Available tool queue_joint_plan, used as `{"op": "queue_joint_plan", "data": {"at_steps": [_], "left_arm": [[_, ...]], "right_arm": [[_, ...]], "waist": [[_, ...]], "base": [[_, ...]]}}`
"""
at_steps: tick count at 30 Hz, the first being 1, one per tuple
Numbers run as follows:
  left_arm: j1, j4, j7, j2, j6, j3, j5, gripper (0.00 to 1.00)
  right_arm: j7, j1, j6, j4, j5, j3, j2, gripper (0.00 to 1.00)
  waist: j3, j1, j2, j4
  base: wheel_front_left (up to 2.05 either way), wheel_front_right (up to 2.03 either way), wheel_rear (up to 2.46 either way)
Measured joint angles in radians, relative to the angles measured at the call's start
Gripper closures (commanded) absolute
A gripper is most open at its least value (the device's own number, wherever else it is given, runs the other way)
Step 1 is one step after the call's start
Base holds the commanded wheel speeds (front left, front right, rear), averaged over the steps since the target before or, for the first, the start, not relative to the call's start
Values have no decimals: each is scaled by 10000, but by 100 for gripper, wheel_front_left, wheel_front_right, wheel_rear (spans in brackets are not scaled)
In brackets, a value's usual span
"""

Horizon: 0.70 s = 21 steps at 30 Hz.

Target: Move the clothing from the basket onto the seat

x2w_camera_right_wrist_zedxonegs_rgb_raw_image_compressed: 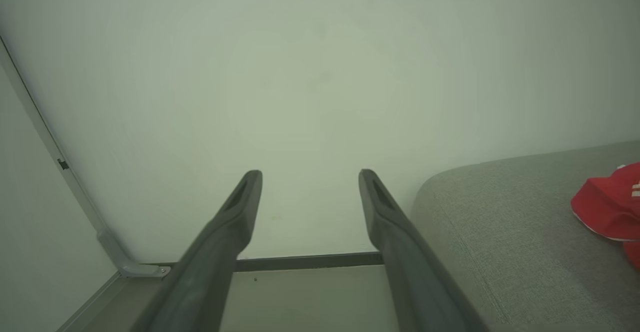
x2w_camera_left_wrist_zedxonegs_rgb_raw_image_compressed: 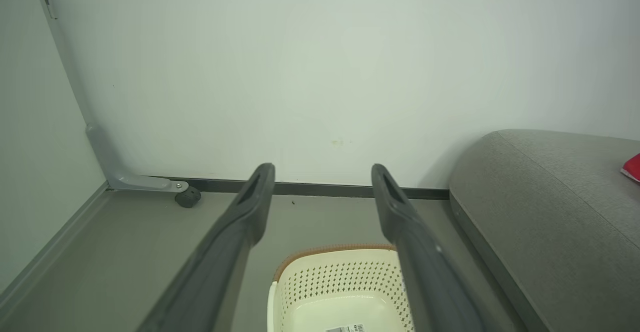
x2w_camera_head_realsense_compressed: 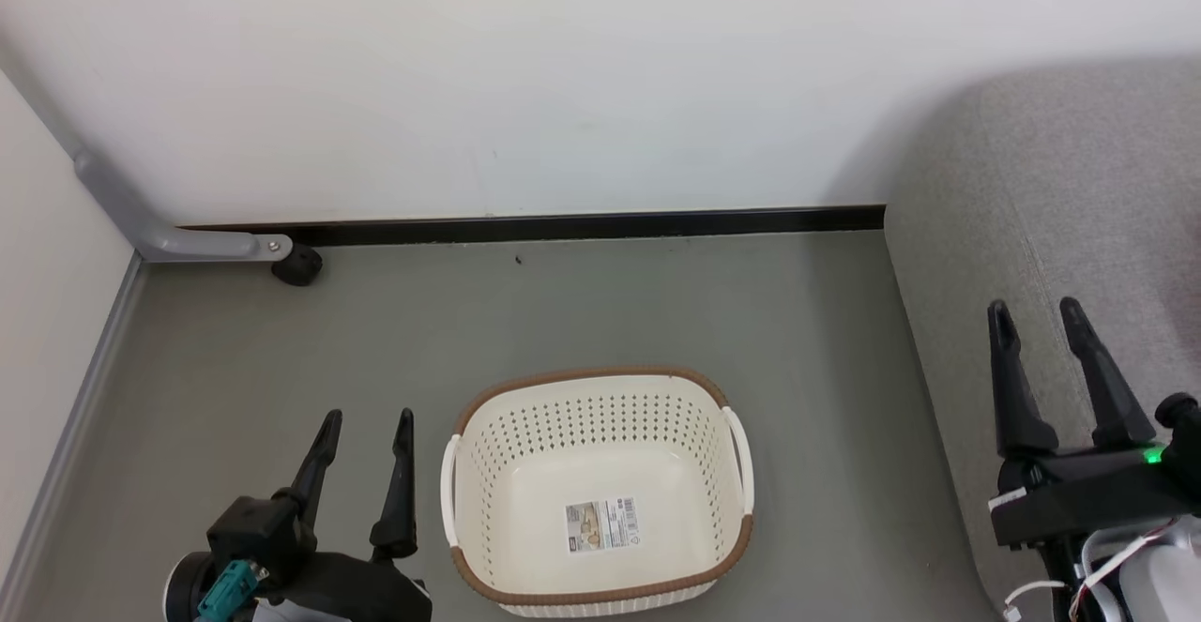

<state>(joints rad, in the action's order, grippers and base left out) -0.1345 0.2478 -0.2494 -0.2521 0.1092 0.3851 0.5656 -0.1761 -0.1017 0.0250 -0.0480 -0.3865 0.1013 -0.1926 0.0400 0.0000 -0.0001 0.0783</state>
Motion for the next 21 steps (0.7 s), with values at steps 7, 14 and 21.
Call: {"op": "queue_joint_plan", "data": {"at_steps": [7, 14, 21], "left_arm": [[370, -29, 0, -6, 63, -282, -270, 0], [916, -163, 0, -59, 98, -702, -671, 0], [1177, -219, 0, 6, 140, -899, -819, 0]], "right_arm": [[63, 590, -98, 128, 90, 146, 86, 0], [94, 1062, -341, 244, 132, 176, 136, 0], [270, 1209, -533, 192, 251, 230, 215, 0]], "waist": [[-285, -1, 0, 1], [-440, -1, 0, 35], [-503, -1, 2, 57]], "base": [[0, 0, 0], [0, 0, 0], [0, 0, 0]]}}
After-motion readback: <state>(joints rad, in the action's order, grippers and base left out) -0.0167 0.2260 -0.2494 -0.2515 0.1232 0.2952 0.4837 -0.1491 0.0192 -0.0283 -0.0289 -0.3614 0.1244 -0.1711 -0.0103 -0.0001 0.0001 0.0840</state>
